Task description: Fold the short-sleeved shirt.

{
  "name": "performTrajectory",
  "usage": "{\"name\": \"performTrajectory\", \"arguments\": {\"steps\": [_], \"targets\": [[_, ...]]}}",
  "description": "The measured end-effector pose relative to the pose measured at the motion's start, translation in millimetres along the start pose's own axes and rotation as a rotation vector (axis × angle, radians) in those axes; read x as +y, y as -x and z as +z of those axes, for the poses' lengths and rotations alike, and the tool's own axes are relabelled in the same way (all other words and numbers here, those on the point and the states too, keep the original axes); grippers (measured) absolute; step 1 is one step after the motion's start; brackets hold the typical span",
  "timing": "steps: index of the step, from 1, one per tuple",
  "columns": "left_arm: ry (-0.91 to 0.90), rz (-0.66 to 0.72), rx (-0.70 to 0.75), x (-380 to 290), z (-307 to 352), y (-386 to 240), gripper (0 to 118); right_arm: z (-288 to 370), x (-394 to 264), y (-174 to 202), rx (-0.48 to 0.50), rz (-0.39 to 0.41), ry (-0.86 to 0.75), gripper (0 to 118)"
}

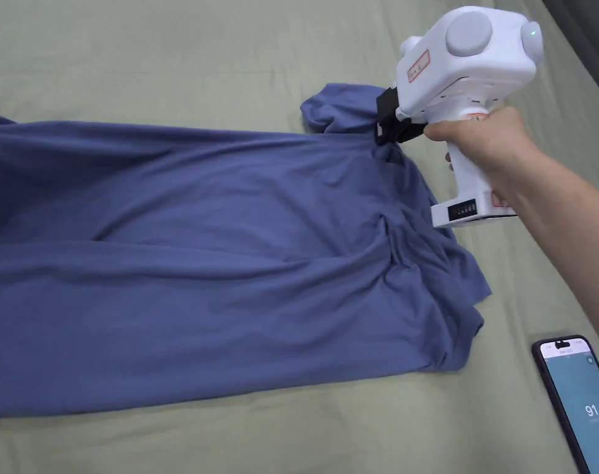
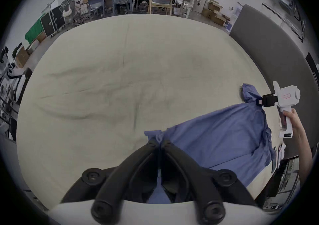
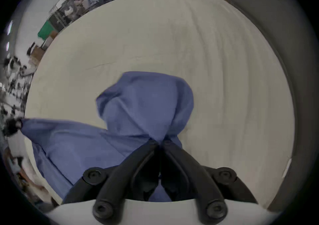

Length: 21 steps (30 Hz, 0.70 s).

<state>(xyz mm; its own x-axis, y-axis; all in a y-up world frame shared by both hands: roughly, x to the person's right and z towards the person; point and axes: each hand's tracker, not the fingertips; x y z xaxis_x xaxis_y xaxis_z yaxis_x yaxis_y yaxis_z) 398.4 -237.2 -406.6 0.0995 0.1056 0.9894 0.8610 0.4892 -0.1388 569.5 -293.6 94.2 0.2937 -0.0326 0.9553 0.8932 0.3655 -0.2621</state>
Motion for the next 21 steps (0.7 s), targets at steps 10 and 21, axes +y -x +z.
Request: {"name": "performTrajectory", "arguments": {"steps": [10, 21], "targets": [[-0.063, -0.059, 0.076, -70, 81, 5, 0, 139, -94, 9, 0.037, 0.126, -0.257, 2], [0.262, -0.099, 0.152, -201, 18, -6, 0, 99, -255, 6, 0.118, 0.047, 0.009, 2]]}}
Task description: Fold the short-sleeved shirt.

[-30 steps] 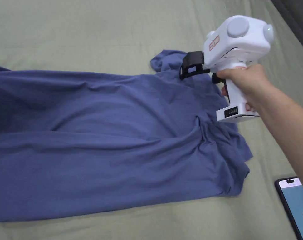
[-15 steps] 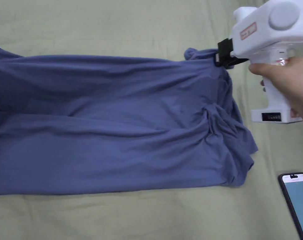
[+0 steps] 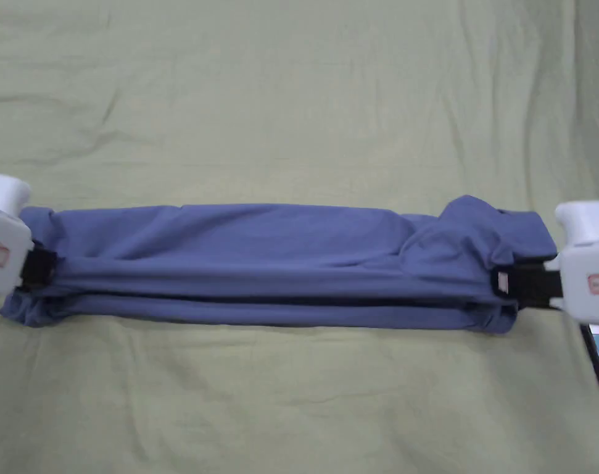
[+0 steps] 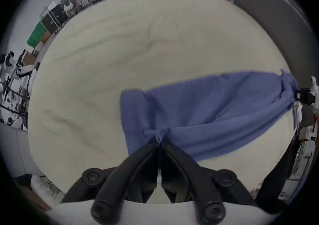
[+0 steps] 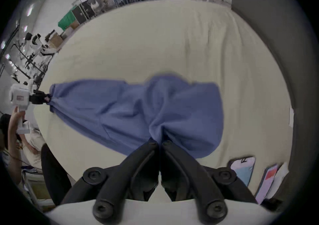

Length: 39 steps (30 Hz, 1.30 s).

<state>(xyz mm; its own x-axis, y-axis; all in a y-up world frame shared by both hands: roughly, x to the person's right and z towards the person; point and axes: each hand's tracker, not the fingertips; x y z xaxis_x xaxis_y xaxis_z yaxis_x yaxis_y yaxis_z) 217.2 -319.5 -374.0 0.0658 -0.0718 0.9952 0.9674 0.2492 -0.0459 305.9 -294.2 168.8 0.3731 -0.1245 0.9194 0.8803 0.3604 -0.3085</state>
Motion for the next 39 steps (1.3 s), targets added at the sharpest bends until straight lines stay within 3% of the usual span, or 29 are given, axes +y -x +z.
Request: {"name": "performTrajectory", "arguments": {"steps": [5, 6, 7, 8, 9, 10, 11, 14, 18, 20, 21, 22, 23, 24, 25, 26, 28, 31, 32, 33, 34, 35, 37, 39], "targets": [[-0.007, 0.033, 0.016, 2, -8, -4, 0, -23, 2, -6, -0.016, -0.028, 0.013, 2], [-0.006, 0.037, 0.015, 5, -6, -3, 10, -25, 5, -4, -0.023, -0.023, 0.015, 2], [-0.002, 0.052, 0.009, 6, -6, -1, 30, -25, 7, -1, -0.027, -0.018, 0.013, 12], [-0.002, 0.083, -0.004, 5, -5, 1, 57, -24, 9, 1, -0.027, -0.016, 0.007, 36], [-0.02, 0.119, -0.035, 3, -2, 3, 77, -19, 9, 2, -0.033, -0.016, -0.002, 87], [-0.028, 0.15, -0.058, 0, 4, 5, 78, -15, 8, 4, -0.027, -0.028, -0.012, 110], [-0.028, 0.166, -0.073, -4, 10, 6, 78, -10, 6, 7, 0.002, -0.043, -0.029, 115], [-0.116, 0.164, -0.048, -15, 54, 8, 78, 27, 2, 18, -0.001, -0.036, -0.117, 114], [-0.31, 0.16, 0.04, -29, 143, 1, 78, 92, 0, 39, -0.071, 0.031, -0.256, 114], [-0.444, 0.229, -0.013, -46, 185, -5, 78, 123, -7, 54, -0.107, 0.062, -0.355, 113], [-0.529, 0.264, -0.038, -56, 202, -8, 78, 138, -15, 61, -0.117, 0.078, -0.412, 102], [-0.606, 0.273, -0.063, -67, 214, -14, 78, 150, -22, 69, -0.121, 0.085, -0.449, 79], [-0.654, 0.262, -0.057, -77, 223, -19, 73, 155, -27, 75, -0.123, 0.083, -0.472, 40], [-0.654, 0.229, -0.042, -80, 226, -24, 39, 157, -32, 80, -0.126, 0.067, -0.492, 4], [-0.609, 0.217, -0.024, -77, 224, -28, 0, 158, -39, 80, -0.108, 0.038, -0.521, 4], [-0.57, 0.203, 0.022, -79, 221, -31, 0, 159, -39, 80, -0.086, 0.041, -0.503, 4], [-0.462, 0.171, -0.034, -75, 206, -29, 0, 157, -40, 81, -0.048, 0.039, -0.474, 4], [-0.471, 0.187, 0.008, -61, 181, -24, 0, 154, -41, 82, -0.046, 0.052, -0.471, 4], [-0.469, 0.201, 0.007, -54, 171, -18, 2, 153, -41, 82, -0.047, 0.055, -0.469, 4], [-0.466, 0.234, 0.006, -46, 158, -11, 26, 151, -41, 83, -0.049, 0.058, -0.461, 4], [-0.448, 0.259, -0.005, -32, 136, -1, 57, 149, -40, 82, -0.046, 0.061, -0.45, 4], [-0.403, 0.294, -0.035, -23, 115, 8, 79, 146, -40, 81, -0.043, 0.061, -0.443, 4], [-0.263, 0.353, -0.128, -7, 63, 23, 81, 137, -38, 82, -0.046, 0.061, -0.415, 4], [-0.154, 0.347, -0.125, 3, 10, 27, 81, 127, -37, 83, -0.063, 0.061, -0.378, 4]]}}
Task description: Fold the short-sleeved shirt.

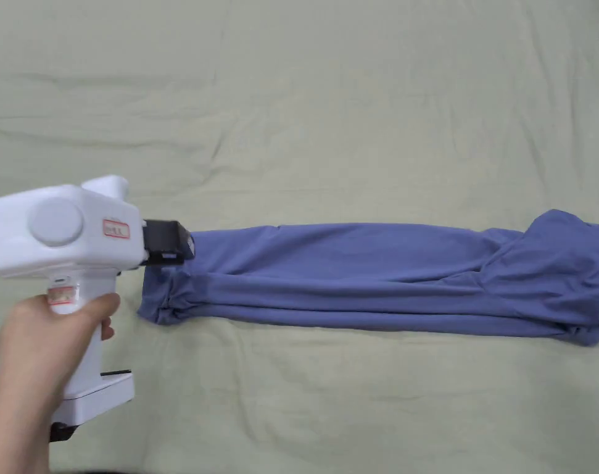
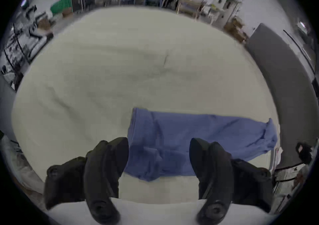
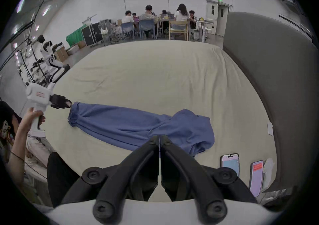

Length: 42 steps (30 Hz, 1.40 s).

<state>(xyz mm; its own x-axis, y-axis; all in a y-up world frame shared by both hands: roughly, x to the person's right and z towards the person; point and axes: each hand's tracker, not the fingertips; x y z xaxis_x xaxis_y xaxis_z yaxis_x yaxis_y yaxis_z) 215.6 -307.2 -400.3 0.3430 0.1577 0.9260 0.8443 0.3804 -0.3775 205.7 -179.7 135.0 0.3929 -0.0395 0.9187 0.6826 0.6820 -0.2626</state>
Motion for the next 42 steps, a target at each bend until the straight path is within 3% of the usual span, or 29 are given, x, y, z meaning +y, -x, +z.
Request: {"name": "performTrajectory", "arguments": {"steps": [3, 4, 5, 6, 7, 8, 9, 10, 13, 16, 17, 19, 21, 25, 28, 31, 35, 38, 40, 42], "targets": [[0.108, -0.158, 0.111, -9, -53, 0, 81, -14, -2, 2, -0.009, 0.003, 0.05, 4], [0.064, -0.171, 0.08, -14, -57, 2, 80, -19, -2, 3, -0.005, 0.003, 0.061, 4], [-0.058, -0.143, 0.065, -23, -42, 1, 67, -23, -3, 4, 0.0, 0.003, 0.072, 4], [-0.088, -0.17, 0.048, -26, -36, 1, 34, -28, -2, 7, 0.001, 0.003, 0.082, 4], [-0.109, -0.239, -0.002, -30, -31, -1, 19, -33, -3, 9, 0.006, 0.004, 0.09, 4], [-0.092, -0.228, -0.067, -32, -26, -3, 19, -39, -3, 11, 0.014, 0.005, 0.102, 4], [-0.12, -0.228, -0.09, -36, -22, -9, 9, -45, -2, 14, 0.024, 0.006, 0.116, 4], [-0.074, -0.262, -0.023, -35, -20, -14, 9, -49, -2, 18, 0.035, 0.009, 0.13, 4], [-0.079, -0.327, -0.002, -33, -2, -5, 9, -49, -1, 30, 0.054, 0.031, 0.131, 4], [-0.087, -0.183, -0.024, -14, 31, 33, 9, -45, 1, 33, 0.082, 0.033, 0.119, 4], [-0.123, -0.164, 0.037, -11, 44, 41, 9, -45, 1, 33, 0.083, 0.03, 0.115, 4], [-0.14, -0.263, 0.325, -4, 67, 42, 9, -44, 2, 32, 0.085, 0.027, 0.105, 4], [-0.134, -0.263, 0.427, 1, 84, 38, 9, -43, 1, 29, 0.094, 0.018, 0.093, 4], [-0.138, -0.179, 0.293, 0, 97, -6, 9, -41, -1, 20, 0.106, -0.004, 0.082, 4], [-0.108, -0.274, 0.183, -5, 83, -65, 9, -34, -4, 9, 0.099, -0.021, 0.07, 4], [-0.053, -0.363, 0.047, -14, 54, -131, 9, -28, -10, -4, 0.087, -0.043, 0.064, 4], [0.083, -0.348, -0.152, -22, -4, -189, 9, -21, -19, -23, 0.06, -0.081, 0.069, 4], [0.178, -0.315, -0.148, -28, -39, -202, 11, -17, -26, -36, 0.043, -0.109, 0.078, 4], [0.241, -0.198, -0.247, -26, -53, -190, 49, -16, -29, -40, 0.034, -0.118, 0.08, 4], [0.226, -0.1, -0.382, -18, -37, -176, 73, -16, -30, -42, 0.031, -0.125, 0.084, 4]]}}
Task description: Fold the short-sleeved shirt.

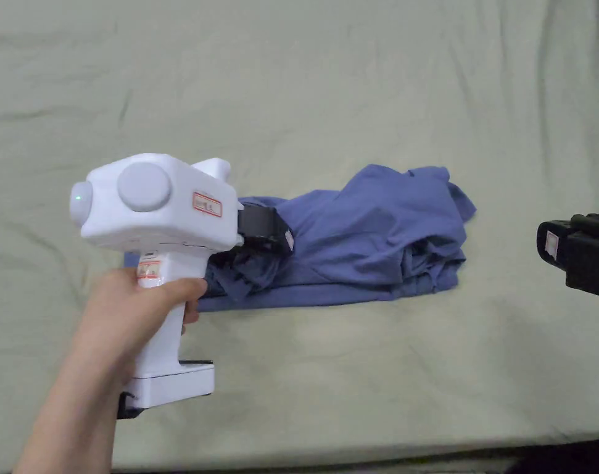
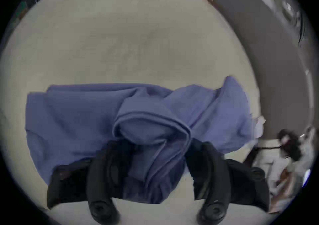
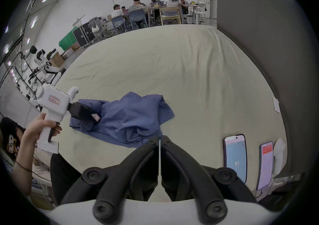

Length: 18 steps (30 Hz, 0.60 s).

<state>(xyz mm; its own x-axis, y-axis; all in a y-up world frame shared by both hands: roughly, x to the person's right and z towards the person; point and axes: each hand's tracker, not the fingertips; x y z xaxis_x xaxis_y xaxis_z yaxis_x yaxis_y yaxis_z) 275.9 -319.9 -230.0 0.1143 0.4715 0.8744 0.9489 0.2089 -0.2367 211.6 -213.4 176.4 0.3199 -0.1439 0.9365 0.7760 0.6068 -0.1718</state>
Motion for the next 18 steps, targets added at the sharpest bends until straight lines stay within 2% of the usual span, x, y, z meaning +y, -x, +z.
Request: {"name": "performTrajectory", "arguments": {"steps": [2, 4, 5, 6, 8, 9, 10, 11, 12, 15, 18], "targets": [[-0.063, 0.003, -0.003, -5, 41, 0, 73, -1, 0, 1, 0.006, -0.003, 0.001, 4], [-0.198, -0.076, 0.045, -11, 93, -5, 75, -2, 1, 3, 0.022, -0.002, 0.0, 4], [-0.26, -0.092, 0.084, -14, 117, -6, 84, -3, 2, 5, 0.028, 0.0, -0.002, 4], [-0.322, -0.099, 0.154, -15, 132, -4, 97, -4, 3, 7, 0.034, 0.002, -0.004, 4], [-0.363, -0.083, 0.28, -13, 137, 3, 97, -7, 4, 11, 0.043, 0.01, -0.002, 4], [-0.331, -0.09, 0.294, -12, 127, 7, 88, -8, 4, 13, 0.046, 0.012, -0.001, 4], [-0.257, -0.131, 0.278, -10, 114, 9, 64, -8, 4, 14, 0.048, 0.015, 0.001, 4], [-0.187, -0.137, 0.257, -7, 96, 8, 27, -8, 4, 15, 0.049, 0.018, 0.004, 4], [-0.137, -0.129, 0.245, -7, 72, 2, 6, -9, 3, 16, 0.049, 0.022, 0.008, 4], [-0.031, -0.209, 0.19, -6, 3, -19, 6, -11, 1, 15, 0.029, 0.025, 0.027, 4], [0.07, -0.232, 0.275, -11, -48, -44, 5, -10, -1, 13, -0.006, 0.037, 0.047, 4]]}}
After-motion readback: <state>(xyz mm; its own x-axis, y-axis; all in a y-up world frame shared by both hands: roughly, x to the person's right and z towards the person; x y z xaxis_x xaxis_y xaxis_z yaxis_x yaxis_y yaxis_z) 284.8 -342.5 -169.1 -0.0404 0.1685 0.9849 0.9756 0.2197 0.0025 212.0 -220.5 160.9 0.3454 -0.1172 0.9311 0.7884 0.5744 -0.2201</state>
